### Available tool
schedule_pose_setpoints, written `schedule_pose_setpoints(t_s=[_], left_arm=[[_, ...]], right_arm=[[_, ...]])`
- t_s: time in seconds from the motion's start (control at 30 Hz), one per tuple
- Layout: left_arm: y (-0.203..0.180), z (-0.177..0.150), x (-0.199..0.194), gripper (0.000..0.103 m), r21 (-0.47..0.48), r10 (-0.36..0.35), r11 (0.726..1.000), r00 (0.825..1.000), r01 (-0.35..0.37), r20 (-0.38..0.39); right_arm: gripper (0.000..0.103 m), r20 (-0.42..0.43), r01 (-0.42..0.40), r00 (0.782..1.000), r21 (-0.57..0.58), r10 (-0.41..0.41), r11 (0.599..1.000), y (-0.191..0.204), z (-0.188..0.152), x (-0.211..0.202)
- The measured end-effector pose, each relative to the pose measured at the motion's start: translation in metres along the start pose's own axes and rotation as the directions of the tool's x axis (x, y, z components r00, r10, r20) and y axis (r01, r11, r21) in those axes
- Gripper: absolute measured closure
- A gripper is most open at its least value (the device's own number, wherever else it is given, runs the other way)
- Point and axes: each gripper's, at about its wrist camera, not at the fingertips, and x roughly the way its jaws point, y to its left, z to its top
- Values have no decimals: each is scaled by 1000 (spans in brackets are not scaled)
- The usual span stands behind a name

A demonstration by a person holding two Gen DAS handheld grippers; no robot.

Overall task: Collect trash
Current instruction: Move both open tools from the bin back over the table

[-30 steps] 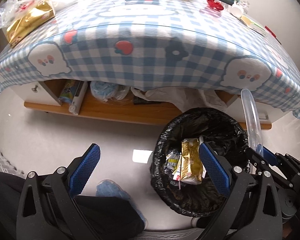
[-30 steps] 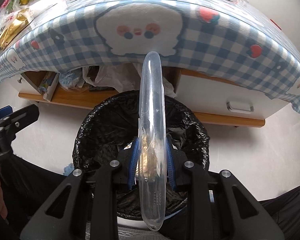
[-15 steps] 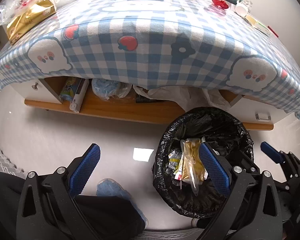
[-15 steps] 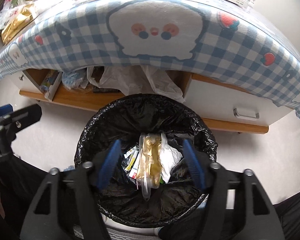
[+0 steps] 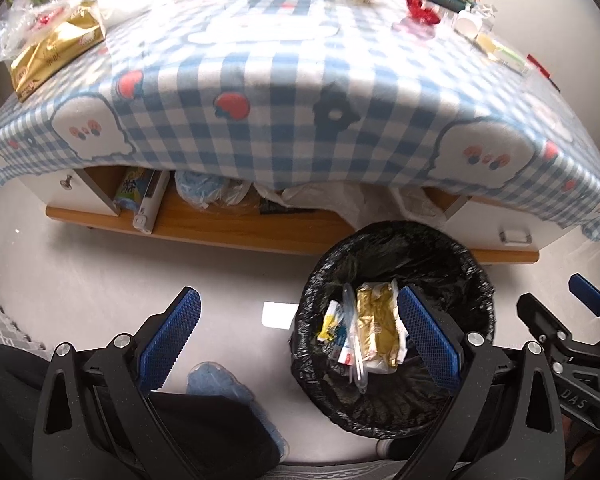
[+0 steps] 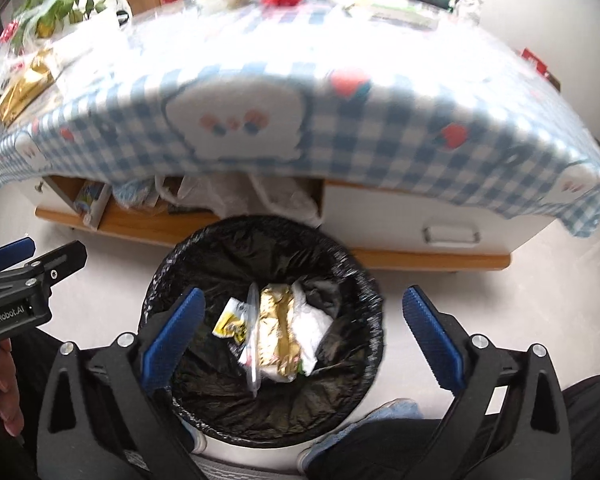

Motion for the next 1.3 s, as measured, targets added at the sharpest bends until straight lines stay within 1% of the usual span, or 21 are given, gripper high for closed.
schedule_pose_setpoints(t_s=[0.13, 0.27, 0.43, 0.6, 0.67, 0.77, 0.87, 0.93, 1.03, 1.1, 1.3], left_arm=[[-9, 8, -19, 6, 11, -29, 1000, 999, 29, 38], [-17, 13, -37, 6, 34, -34, 999, 997, 31, 74], [-20, 24, -58, 6, 31, -49, 998, 993, 46, 105], [-24, 38, -76, 6, 34, -69, 997, 987, 65, 143], [-24, 44, -82, 6, 35, -82, 996, 984, 78, 160], [-24, 54, -91, 6, 25, -99, 995, 977, 96, 186], [-25, 66, -95, 6, 24, -98, 995, 973, 95, 207], [-26, 74, -95, 6, 33, -87, 996, 972, 82, 217], [-28, 89, -94, 6, 45, -64, 997, 970, 55, 234], [-27, 98, -93, 6, 45, -59, 998, 969, 50, 241], [-29, 127, -81, 6, 38, -37, 999, 969, 29, 246]], right_arm=[[8, 61, 14, 998, -3, -14, 1000, -6, 9, -25], [8, 111, 10, 994, 10, -11, 1000, -12, 19, -44], [8, 163, 35, 986, 12, -36, 999, -17, 33, -63], [8, 211, 30, 977, 17, -33, 999, -24, 52, -81], [8, 220, 11, 975, 25, -16, 1000, -29, 61, -85], [8, 242, 6, 970, 32, -14, 999, -33, 76, -89], [8, 253, 6, 967, 39, -15, 999, -38, 91, -89], [8, 252, 7, 968, 44, -18, 999, -43, 100, -86], [8, 255, -8, 967, 49, -5, 999, -48, 115, -83], [8, 259, -21, 966, 54, 6, 998, -52, 124, -80], [8, 270, -6, 963, 64, -12, 998, -59, 155, -69]])
